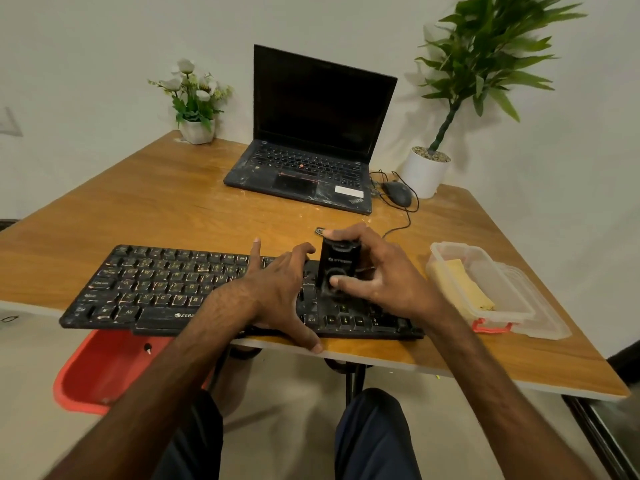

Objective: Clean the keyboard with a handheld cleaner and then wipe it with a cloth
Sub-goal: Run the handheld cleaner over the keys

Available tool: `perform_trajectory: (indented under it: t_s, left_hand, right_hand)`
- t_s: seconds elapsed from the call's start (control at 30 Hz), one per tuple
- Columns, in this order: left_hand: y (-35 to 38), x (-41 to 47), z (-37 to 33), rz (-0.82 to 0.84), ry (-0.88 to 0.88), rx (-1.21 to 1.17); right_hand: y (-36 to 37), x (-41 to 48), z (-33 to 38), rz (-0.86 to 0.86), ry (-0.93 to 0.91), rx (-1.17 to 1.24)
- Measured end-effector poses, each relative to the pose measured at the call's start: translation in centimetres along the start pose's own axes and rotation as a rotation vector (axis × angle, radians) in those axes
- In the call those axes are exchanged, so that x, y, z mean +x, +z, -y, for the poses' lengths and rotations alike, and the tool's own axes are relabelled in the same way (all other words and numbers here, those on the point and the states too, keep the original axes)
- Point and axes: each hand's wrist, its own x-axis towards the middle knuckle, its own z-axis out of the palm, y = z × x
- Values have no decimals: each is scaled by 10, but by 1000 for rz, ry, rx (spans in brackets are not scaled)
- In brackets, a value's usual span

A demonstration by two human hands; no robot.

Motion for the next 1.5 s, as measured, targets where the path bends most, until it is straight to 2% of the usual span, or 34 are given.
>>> perform_trajectory:
  t_s: [0.1,0.23,0.33,0.5,0.6,0.77,0.9,0.97,1.07,1.2,1.27,1.37,1.43,1.5]
  left_hand:
    - [-1,1,-1,-4,9,9]
    - [-1,2,-1,-7,8,13]
    - [-2,0,-1,-3,6,6]
    - [1,1,1,-7,-1,6]
    - [1,2,1,-7,4,-1]
    - [2,0,1,-5,14,2]
    - [2,1,1,2,4,9]
    - [2,2,1,-2,1,5]
    - [3,2,2,-4,1,4]
    - [2,0,2,-9,7,-6]
    - [3,1,3,-15,12,-6]
    - [4,2,4,-17,14,-10]
    - [4,2,4,-20,17,-20]
    - [3,1,3,-22,26,-23]
  right_hand:
    - [-3,-5,0,63,9,79]
    - [1,16,-6,-81,-36,-155]
    - [-1,27,-11,-126,-27,-209]
    - [-7,7,1,-36,-27,-177]
    - [-8,-15,-3,-102,5,-38]
    - [-10,-27,-21,-413,160,466]
    - [-9,-32,-16,-460,174,546]
    - [-10,-33,-14,-380,164,516]
    - [-8,-28,-12,-244,134,233]
    - [-21,-4,-16,-321,106,-250]
    - [-24,-1,-18,-353,108,-189]
    - [-10,-8,-11,-236,74,100]
    - [-1,-9,-11,-174,39,74]
    - [-3,0,-13,-240,75,-81]
